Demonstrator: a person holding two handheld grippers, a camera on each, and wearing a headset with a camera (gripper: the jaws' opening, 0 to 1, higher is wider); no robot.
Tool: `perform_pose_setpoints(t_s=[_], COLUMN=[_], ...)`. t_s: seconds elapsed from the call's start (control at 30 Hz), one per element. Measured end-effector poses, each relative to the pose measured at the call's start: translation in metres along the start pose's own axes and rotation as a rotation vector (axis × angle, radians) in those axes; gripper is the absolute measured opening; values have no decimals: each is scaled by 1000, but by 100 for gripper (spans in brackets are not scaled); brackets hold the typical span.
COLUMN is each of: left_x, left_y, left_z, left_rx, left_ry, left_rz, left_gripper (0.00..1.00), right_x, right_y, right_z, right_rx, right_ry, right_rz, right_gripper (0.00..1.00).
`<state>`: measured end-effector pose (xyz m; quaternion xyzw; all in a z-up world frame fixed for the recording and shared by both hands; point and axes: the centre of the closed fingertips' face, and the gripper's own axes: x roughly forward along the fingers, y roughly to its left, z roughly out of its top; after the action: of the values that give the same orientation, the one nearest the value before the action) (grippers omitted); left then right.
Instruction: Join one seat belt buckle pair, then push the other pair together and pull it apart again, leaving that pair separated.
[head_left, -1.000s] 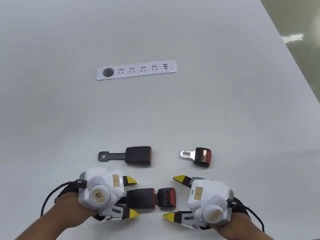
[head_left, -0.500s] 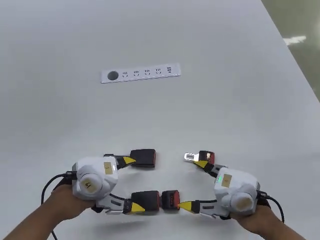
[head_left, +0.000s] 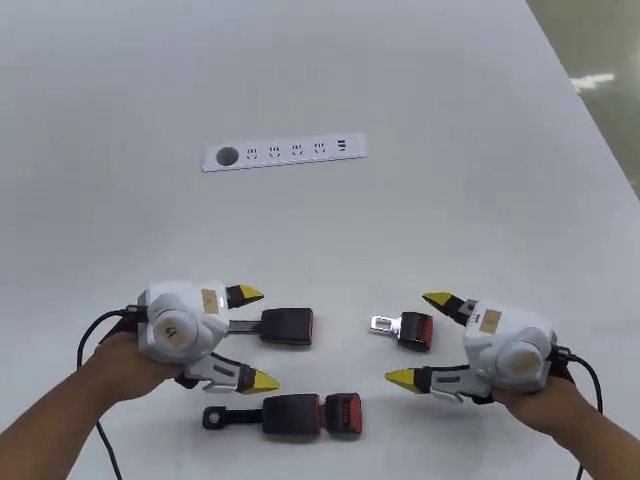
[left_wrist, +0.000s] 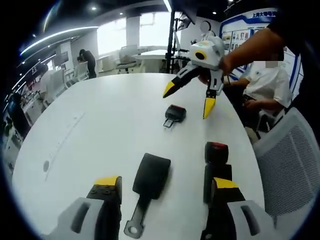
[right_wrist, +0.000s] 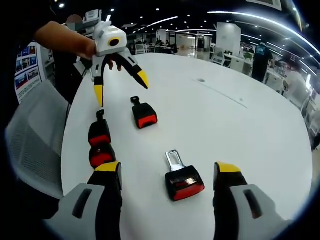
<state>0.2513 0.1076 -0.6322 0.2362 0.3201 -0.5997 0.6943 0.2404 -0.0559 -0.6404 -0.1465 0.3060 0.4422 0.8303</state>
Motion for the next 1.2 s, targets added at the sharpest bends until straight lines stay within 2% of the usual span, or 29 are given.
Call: perform_pose_setpoints(t_s=[0.2,0.4,0.63,0.9,1.03,1.1,1.2], left_x=[13,27,37,46,49,50,50], left_y=[11,17,17,16,17,17,17], left_z=[-5,-11,-15,-22,-26,-23,-22], left_rx=[1,-9,-20,-23,-21,-3,-15], left_ry=[8,16,12,15,25,14,11], left_rz=[-13,-23,-39,-56,-61,-60,-58], left_gripper=[73,73,69,65,62,60,57], right_x=[7,15,22,23,24,24,23], right_y=[-16,-18,-19,-17,-17,-16,-16], right_z=[-10,-15,-29,-41,-37,-37,-38], right_rx=[-8,-13,-17,-28,-32,-48,-73], right_ry=[29,61,100,132,128,133,140], right_rz=[9,46,91,121,130,135,136], right_gripper=[76,76,75,69,65,61,58])
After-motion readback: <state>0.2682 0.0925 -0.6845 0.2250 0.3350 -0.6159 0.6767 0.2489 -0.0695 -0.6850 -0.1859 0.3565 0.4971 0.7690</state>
